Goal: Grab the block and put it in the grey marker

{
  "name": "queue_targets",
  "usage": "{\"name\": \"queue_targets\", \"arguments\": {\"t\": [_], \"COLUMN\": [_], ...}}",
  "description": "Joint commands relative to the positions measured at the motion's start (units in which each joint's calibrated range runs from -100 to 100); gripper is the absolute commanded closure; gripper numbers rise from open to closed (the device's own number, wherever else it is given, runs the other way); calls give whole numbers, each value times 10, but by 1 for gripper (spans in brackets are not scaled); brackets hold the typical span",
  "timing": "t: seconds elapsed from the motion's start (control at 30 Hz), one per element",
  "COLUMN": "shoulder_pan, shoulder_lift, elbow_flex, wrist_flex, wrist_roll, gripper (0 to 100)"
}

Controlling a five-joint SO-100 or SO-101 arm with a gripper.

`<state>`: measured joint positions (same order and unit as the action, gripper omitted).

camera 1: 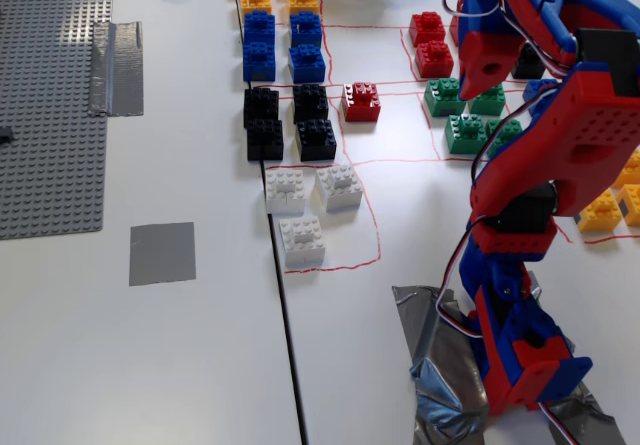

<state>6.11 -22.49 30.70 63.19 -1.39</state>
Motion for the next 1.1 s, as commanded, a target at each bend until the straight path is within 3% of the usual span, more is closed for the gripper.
{"name": "queue_targets", "arguments": {"t": [0.0, 1.07], "shoulder_pan": [-4, -35], "shoulder_lift": [-11, -4], "elbow_flex": [-16, -25], "wrist_flex": [-17, -22], "wrist_roll": [11, 2], "gripper": [100, 100]}}
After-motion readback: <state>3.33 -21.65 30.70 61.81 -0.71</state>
